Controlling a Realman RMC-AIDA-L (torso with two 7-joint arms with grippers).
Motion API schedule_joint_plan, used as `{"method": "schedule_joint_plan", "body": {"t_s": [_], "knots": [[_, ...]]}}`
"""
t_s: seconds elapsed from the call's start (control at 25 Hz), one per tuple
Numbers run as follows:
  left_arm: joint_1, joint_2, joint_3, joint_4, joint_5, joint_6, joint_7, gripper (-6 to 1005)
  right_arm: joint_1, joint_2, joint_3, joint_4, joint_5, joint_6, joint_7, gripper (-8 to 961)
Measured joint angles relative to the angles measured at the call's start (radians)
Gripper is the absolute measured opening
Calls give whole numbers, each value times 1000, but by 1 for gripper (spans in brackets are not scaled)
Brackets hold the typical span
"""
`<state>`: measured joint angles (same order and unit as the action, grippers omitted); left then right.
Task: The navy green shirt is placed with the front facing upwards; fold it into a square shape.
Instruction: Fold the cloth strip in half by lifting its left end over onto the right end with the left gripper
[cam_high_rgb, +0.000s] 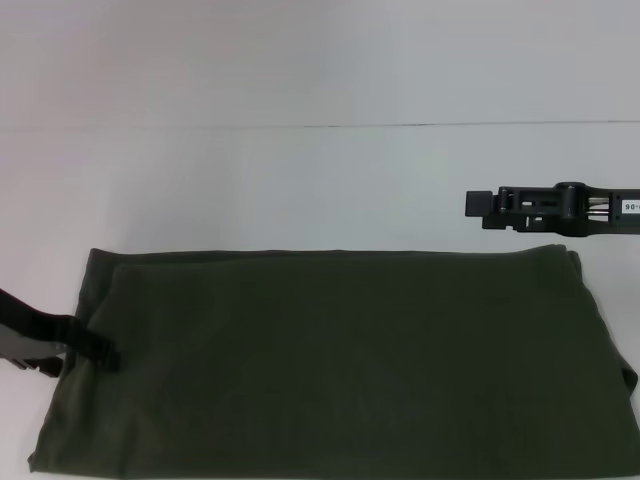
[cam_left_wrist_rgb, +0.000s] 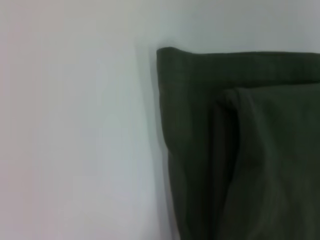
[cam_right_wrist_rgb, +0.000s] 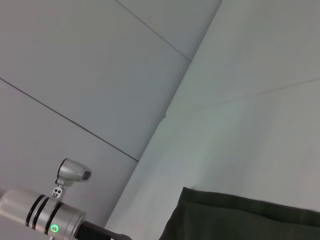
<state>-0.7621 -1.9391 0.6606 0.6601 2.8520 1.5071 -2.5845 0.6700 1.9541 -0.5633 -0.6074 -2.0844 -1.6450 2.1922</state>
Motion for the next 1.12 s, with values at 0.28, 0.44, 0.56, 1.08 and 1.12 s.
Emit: {"method": "schedule_joint_plan", "body": {"t_s": [0.28, 0.44, 0.56, 1.08, 1.12], "knots": [[-3, 3, -3, -4, -2, 15, 1, 878, 0, 0, -5, 0, 1, -1, 0, 856], [-8, 3, -6, -11, -5, 31, 3, 878, 0, 0, -6, 0, 2, -1, 1, 856], [-11, 4, -18, -12, -8, 38, 5, 878, 0, 0, -6, 0, 2, -2, 3, 857], [-15, 9, -41, -30, -20, 43, 17, 808, 0, 0, -6, 0, 4, -9, 4, 857], [-15, 9, -41, -32, -20, 42, 16, 801, 0, 0, -6, 0, 4, -9, 4, 857]]}}
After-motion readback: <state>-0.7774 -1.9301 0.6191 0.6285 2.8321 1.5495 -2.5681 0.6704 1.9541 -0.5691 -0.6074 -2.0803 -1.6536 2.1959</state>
